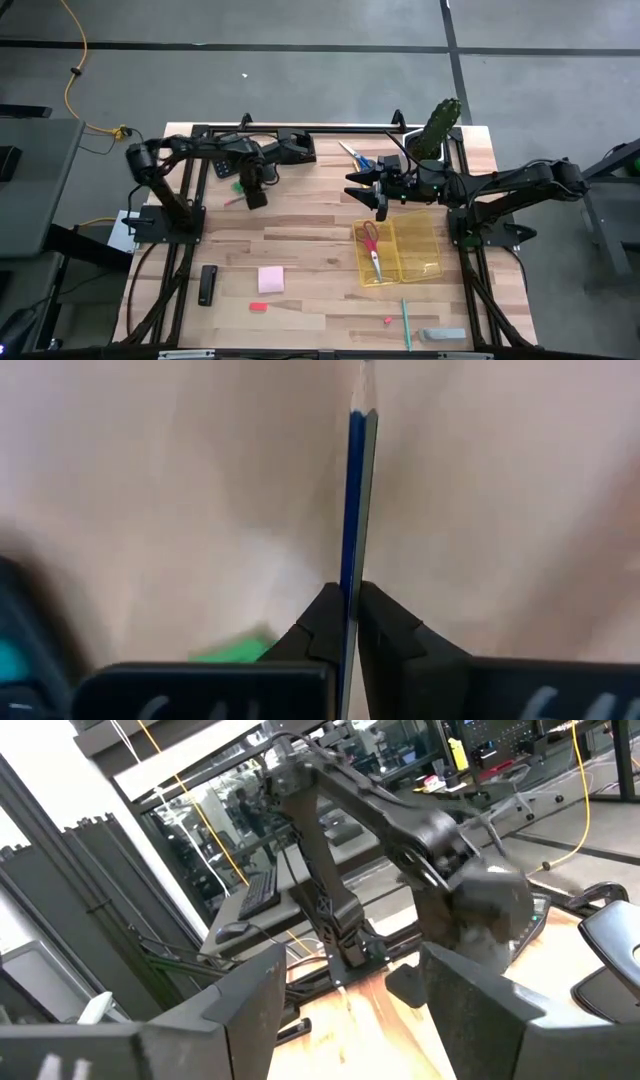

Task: Pack school essentials
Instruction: Put the black pencil into the yellow box

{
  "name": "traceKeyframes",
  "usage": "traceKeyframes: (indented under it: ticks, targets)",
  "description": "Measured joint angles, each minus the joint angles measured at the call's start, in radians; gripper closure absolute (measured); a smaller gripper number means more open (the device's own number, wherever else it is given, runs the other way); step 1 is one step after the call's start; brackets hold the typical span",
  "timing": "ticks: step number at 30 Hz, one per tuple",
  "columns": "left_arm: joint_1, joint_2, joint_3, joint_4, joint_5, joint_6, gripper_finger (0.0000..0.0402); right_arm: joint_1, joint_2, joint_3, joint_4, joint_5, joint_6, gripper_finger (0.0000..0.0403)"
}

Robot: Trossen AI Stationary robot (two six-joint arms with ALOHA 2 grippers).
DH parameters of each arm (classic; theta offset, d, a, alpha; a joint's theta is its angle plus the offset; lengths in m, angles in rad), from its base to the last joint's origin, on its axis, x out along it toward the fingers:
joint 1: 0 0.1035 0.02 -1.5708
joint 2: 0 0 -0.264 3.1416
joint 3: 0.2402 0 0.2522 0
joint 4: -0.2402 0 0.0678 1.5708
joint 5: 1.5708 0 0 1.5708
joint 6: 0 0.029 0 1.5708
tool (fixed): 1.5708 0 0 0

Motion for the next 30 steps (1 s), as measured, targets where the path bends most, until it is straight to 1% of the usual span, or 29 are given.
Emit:
traceKeyframes:
  ticks: [4,9,12,15,17,19,23,27,30]
  targets:
    - [0.000,-0.135,0.037,0.016,0.065,-0.036,0.0400,0.000,0.000,0.000,0.003,0.000,0.000,0.0181]
    - [-0.003,-0.352,0.051,0.164,0.165,-0.146,0.0401,0.000,0.000,0.000,0.005,0.000,-0.008,0.0181]
    - [-0.026,-0.485,0.046,0.328,0.205,-0.223,0.0401,0.000,0.000,0.000,0.005,0.000,-0.010,0.0181]
    - [-0.072,-0.606,0.017,0.527,0.204,-0.308,0.0401,0.000,0.002,0.000,0.004,0.000,-0.010,0.0181]
    - [-0.114,-0.676,-0.019,0.691,0.205,-0.361,0.0401,0.000,0.002,0.000,-0.002,0.000,-0.010,0.0181]
    - [-0.160,-0.731,-0.059,0.820,0.190,-0.425,0.0401,0.000,0.002,0.000,-0.001,0.000,-0.010,0.0181]
    - [-0.276,-0.801,-0.136,0.989,0.093,-0.507,0.0401,0.000,0.002,0.000,-0.001,-0.001,-0.020,0.0181]
    - [-0.393,-0.813,-0.180,1.047,-0.019,-0.508,0.0401,0.000,0.002,0.000,-0.001,-0.001,-0.053,0.0181]
    - [-0.426,-0.804,-0.181,1.051,-0.065,-0.473,0.0401,-0.003,0.002,0.000,-0.002,-0.004,-0.055,0.0181]
